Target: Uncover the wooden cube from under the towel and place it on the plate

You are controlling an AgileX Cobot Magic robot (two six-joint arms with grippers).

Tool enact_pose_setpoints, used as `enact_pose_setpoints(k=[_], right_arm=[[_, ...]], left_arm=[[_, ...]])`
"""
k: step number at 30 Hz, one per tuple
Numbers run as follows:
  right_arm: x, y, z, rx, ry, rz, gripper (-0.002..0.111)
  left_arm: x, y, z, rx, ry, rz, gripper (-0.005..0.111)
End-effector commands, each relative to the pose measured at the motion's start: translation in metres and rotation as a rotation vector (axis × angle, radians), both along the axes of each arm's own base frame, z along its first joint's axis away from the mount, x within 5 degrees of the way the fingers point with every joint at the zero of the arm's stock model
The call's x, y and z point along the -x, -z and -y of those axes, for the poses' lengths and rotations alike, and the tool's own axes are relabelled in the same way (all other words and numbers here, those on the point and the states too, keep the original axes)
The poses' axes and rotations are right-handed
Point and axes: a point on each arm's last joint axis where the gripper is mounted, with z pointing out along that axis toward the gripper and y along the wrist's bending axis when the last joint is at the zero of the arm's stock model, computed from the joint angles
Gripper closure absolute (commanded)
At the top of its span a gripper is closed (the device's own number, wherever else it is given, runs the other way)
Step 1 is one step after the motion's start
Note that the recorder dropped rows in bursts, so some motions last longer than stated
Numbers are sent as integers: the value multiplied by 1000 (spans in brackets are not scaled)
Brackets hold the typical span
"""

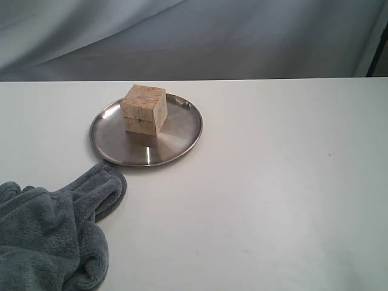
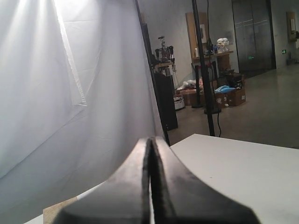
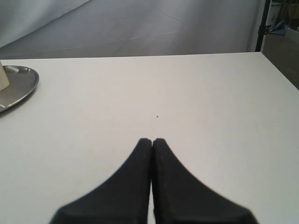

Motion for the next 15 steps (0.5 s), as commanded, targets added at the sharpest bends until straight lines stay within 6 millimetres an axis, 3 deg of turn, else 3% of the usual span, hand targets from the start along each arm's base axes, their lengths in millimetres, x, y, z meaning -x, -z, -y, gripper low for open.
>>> enact_pose_setpoints(k=[1,15], right_arm=[[0,1,0,7,2,5,108],[0,1,0,9,1,5,108]], left_arm=[[0,1,0,10,-1,-8,107],[-9,-6,-27,163,-394,22,107]])
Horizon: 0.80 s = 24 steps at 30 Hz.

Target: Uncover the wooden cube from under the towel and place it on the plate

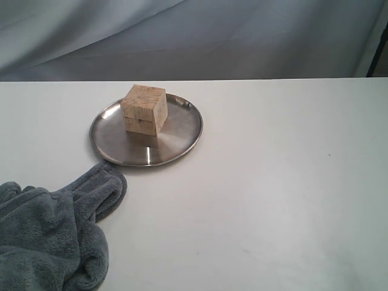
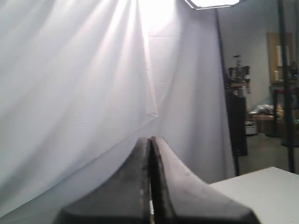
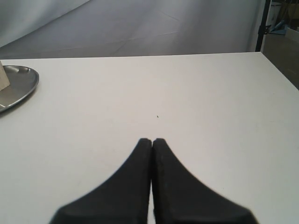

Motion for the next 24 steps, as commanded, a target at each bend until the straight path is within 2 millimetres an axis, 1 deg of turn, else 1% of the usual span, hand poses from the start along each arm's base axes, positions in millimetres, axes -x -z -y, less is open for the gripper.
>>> enact_pose_setpoints(k=[1,4,8,14,15,17,18,22,24], right_arm=[[0,1,0,9,1,5,108],[0,1,0,9,1,5,108],[0,1,0,7,2,5,108],[0,1,0,7,2,5,108],[0,1,0,7,2,5,108],[0,1,0,7,2,5,108],[0,1,0,9,1,5,108],[0,1,0,9,1,5,108],[0,1,0,9,1,5,108]], left_arm=[[-4,2,-7,37,-151,-10,107],[-5,4,-10,78,-216,-26,107],[-6,4,-12,79,-270,-25,107],[-6,4,-12,87,-272,-27,107],[-6,4,-13,149,-270,-41,107],[-7,3,-21,262,-323,-49,107],[-7,3,-22,286,-337,-51,107],[-11,13,-22,285,-346,-80,107],[-12,18,-22,236,-361,-85,107]])
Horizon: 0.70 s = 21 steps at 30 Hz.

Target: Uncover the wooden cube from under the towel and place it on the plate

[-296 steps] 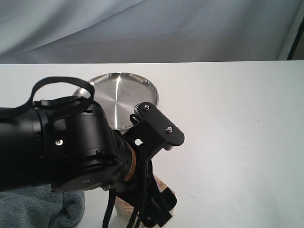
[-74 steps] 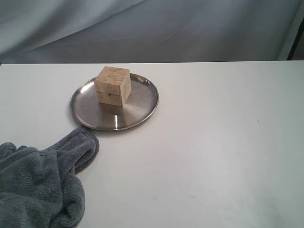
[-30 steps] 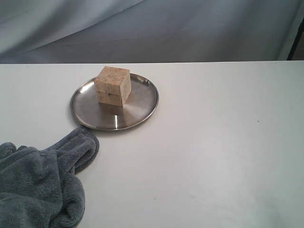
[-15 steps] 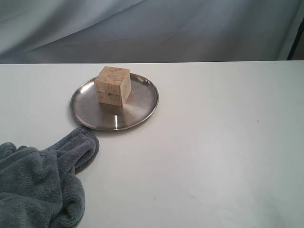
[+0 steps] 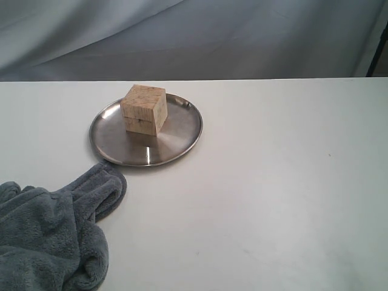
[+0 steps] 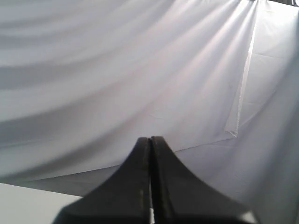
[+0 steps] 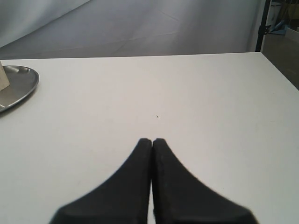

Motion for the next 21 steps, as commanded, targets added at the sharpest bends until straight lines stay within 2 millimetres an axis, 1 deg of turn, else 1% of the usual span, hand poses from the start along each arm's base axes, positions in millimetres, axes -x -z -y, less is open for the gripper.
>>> enact_pose_setpoints(k=[1,5,9,14,18,21], right_arm=[[0,1,0,9,1,3,108],[0,1,0,9,1,3,108],[0,1,0,7,2,3,108],[0,1,0,7,2,3,108],[0,1,0,9,1,3,108],[0,1,0,9,1,3,108]], left_arm=[[-3,11,-1,-17,-20,-27,107],[-5,18,-3,-45,-44,-30,107],[-6,19,-5,-56,-66,-38,107],[-7,29,-12,-58,-150,-150,107],[-7,33,-16,-61,-191,-206,107],[-7,35,-13,-136,-168,-225,107]])
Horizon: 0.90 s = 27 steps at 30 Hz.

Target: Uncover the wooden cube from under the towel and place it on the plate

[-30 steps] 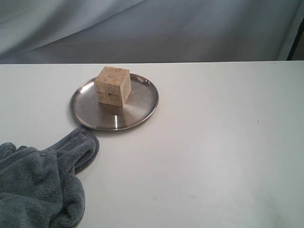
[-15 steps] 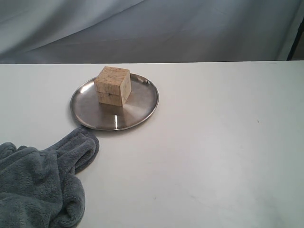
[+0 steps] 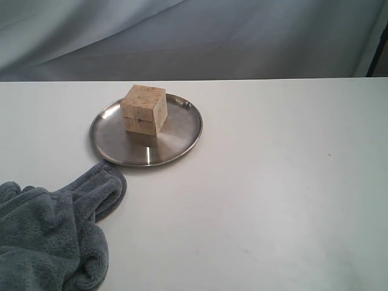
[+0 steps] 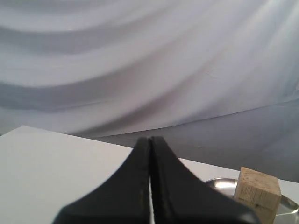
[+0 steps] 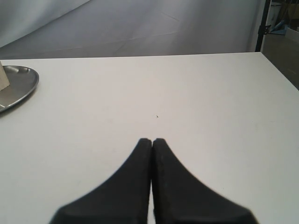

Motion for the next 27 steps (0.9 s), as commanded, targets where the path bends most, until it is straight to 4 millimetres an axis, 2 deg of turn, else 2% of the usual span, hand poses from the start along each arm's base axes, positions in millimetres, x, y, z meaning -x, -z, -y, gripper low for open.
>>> enact_pose_setpoints(k=[1,5,20,27], right_arm=[[0,1,0,9,1,3,108],[0,1,0,9,1,3,108],[0,1,0,7,2,3,108],[0,1,0,9,1,3,108]], left_arm=[[-1,5,4,-80,37,-45,107],[-1,6,12,-170,120,-64,107],[0,19,12,-124,135,-196,107],[-2,36,11,-92,121,-266,107]])
